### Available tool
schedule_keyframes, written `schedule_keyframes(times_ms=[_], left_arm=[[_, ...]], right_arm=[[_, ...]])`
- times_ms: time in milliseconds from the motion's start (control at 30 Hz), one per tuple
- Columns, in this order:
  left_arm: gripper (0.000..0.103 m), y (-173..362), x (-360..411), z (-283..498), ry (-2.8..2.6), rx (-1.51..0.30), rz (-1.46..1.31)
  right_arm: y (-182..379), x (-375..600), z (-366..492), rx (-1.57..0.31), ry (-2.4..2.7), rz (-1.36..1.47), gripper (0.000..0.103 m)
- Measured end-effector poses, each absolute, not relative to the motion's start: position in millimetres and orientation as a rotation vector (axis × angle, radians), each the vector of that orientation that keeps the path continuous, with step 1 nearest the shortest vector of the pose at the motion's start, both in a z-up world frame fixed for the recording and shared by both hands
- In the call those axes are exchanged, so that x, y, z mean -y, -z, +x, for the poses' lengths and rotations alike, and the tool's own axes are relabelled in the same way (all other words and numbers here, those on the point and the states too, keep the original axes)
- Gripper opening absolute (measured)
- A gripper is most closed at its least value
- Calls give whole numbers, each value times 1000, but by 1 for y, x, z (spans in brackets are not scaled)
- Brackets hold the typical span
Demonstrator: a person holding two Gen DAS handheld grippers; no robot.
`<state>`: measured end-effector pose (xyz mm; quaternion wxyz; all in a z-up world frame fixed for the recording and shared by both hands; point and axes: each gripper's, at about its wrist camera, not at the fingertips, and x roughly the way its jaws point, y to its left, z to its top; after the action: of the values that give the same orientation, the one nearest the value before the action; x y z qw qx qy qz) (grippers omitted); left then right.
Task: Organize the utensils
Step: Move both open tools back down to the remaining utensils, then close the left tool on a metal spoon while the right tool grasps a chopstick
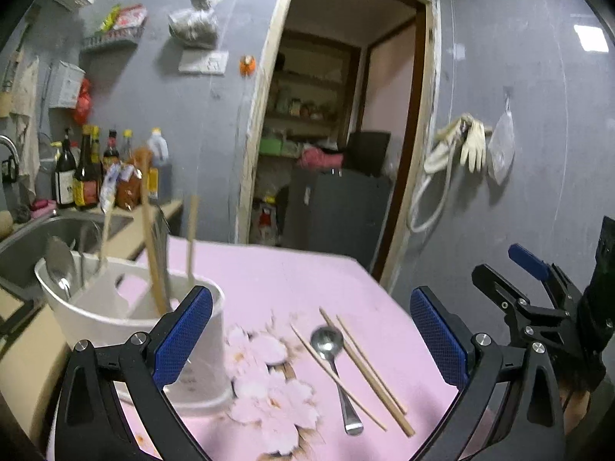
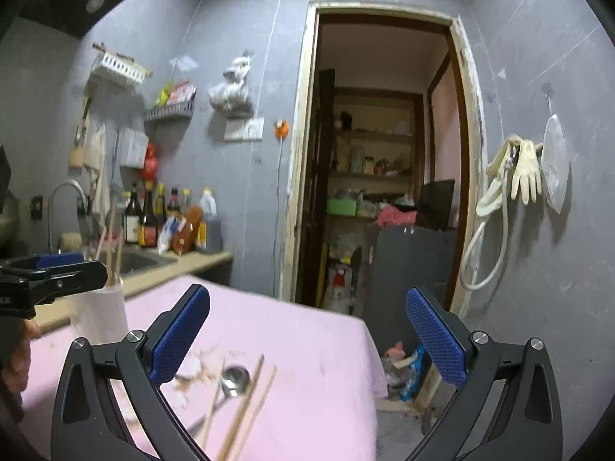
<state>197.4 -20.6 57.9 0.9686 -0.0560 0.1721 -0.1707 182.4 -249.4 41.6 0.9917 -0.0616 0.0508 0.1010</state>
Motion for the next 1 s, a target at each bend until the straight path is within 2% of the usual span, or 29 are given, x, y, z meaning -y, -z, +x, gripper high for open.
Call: schedule_keyframes(times_ms=[233,600,700,767,1000], left_arm=[[101,-29,49,213,325,-512,-29],[99,3,73,249,322,-725,21],[89,6,75,260,332,-765,12],[76,9,77,268,339,-794,13],[49,24,80,298,360,-900,-20]], right_arm=[[-18,264,205,-280,-271,-145,102],[14,274,245,-561,-400,-92,61],[22,274,257,-624,-430,-74,51],[26,274,268,-671,-451,-47,47],[33,271,302,-781,-493,22,32]])
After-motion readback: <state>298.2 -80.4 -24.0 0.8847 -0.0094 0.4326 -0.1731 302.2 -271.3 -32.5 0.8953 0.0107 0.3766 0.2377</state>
